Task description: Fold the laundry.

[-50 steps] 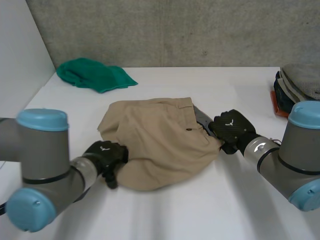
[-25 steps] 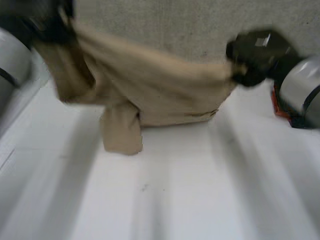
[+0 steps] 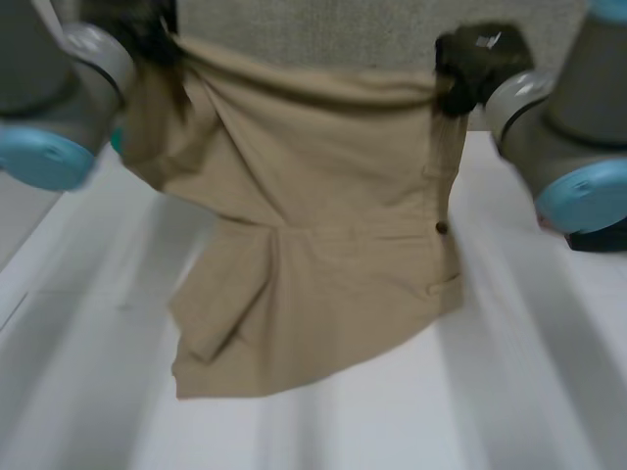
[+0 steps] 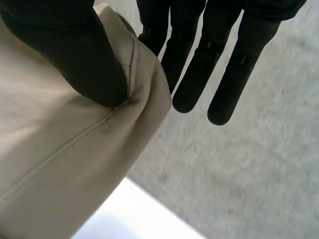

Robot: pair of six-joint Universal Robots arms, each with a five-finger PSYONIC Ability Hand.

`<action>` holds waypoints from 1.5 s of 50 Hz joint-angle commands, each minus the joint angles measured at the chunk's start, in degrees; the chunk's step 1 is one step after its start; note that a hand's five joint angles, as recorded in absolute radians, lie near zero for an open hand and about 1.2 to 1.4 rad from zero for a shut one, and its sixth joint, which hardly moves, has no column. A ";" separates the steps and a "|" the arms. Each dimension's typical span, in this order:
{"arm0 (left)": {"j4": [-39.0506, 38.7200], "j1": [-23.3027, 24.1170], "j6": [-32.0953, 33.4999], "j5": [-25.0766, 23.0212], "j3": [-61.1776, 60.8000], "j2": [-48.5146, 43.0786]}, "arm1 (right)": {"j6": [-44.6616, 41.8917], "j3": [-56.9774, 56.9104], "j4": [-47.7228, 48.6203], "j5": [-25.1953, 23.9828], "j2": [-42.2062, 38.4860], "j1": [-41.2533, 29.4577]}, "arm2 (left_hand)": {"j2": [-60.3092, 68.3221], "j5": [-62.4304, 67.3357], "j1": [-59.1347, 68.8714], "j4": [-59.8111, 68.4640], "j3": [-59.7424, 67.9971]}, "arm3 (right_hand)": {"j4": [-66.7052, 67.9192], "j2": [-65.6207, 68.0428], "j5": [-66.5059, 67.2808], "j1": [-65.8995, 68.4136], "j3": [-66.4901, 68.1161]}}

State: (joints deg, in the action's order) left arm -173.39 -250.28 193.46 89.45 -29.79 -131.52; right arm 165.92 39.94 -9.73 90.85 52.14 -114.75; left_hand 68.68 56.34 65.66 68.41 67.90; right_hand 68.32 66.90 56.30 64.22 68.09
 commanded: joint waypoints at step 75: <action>-14.78 5.50 17.65 1.78 -67.68 14.19 | -16.86 58.05 28.63 -18.34 9.64 6.11 | -24.17 -21.84 -21.16 -23.91 -23.40 | 11.68 13.10 13.70 15.78 11.91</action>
State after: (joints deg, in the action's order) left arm -182.16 -247.16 208.24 88.79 -98.45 -115.76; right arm 147.01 97.10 19.59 71.27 59.44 -108.52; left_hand 31.55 21.56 32.72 31.55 31.54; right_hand 68.25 66.96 57.62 60.56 67.76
